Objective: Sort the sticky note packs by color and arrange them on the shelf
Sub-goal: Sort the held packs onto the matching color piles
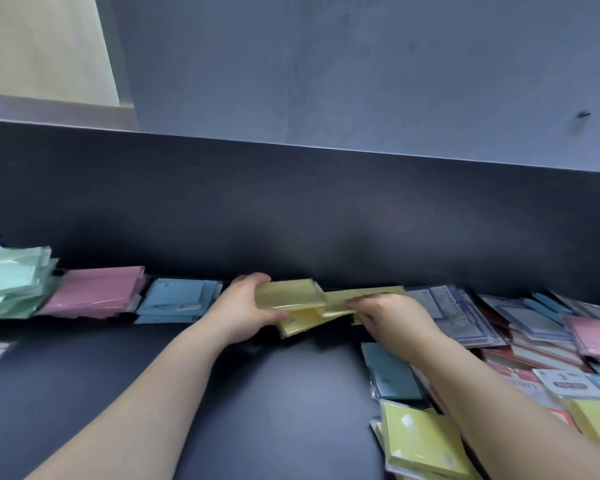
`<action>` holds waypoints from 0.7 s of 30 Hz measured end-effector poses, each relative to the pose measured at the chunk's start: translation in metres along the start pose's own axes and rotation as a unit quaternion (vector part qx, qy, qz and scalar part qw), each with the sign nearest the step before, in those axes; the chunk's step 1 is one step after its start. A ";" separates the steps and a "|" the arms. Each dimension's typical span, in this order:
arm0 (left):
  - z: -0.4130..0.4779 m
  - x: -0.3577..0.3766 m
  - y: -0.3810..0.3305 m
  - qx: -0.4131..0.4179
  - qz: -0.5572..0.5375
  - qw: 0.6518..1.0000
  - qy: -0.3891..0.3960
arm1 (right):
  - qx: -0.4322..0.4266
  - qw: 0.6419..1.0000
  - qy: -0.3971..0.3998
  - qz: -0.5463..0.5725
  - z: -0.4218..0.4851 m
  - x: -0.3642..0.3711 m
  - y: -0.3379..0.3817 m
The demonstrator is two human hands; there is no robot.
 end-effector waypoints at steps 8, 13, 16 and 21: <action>-0.002 0.001 -0.004 0.033 0.001 0.999 0.018 | 0.103 0.956 -0.260 0.089 0.000 -0.028 0.003; -0.005 0.012 -0.008 0.012 0.006 0.998 0.059 | 0.060 0.994 0.010 0.089 0.024 -0.002 0.054; -0.007 0.009 -0.006 -0.019 0.021 0.997 0.074 | 0.130 0.968 0.133 0.169 0.025 0.002 0.056; -0.013 0.020 -0.012 0.006 0.087 0.991 0.102 | 0.139 0.961 0.127 0.200 0.029 -0.001 0.058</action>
Point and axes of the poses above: each hand's wrist, its own z-axis towards the middle knuckle, its own x-axis out of the palm, y = z × x, the point moved 2 cm from there along z, towards the middle knuckle, and after that the axes turned 1 degree about -y, right-handed, at the moved point
